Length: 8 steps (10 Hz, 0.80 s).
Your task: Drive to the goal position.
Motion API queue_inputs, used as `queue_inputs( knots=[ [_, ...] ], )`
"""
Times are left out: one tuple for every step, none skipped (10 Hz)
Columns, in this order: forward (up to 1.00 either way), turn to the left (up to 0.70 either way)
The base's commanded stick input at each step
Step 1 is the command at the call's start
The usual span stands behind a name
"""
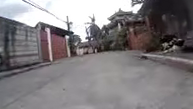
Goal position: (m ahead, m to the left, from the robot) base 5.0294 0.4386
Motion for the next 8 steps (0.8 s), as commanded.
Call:
queue_inputs(
  knots=[
    [1.00, -0.21],
    [1.00, -0.21],
    [1.00, -0.21],
    [1.00, -0.21],
    [1.00, -0.21],
    [1.00, -0.21],
    [1.00, -0.21],
    [1.00, -0.21]
  ],
)
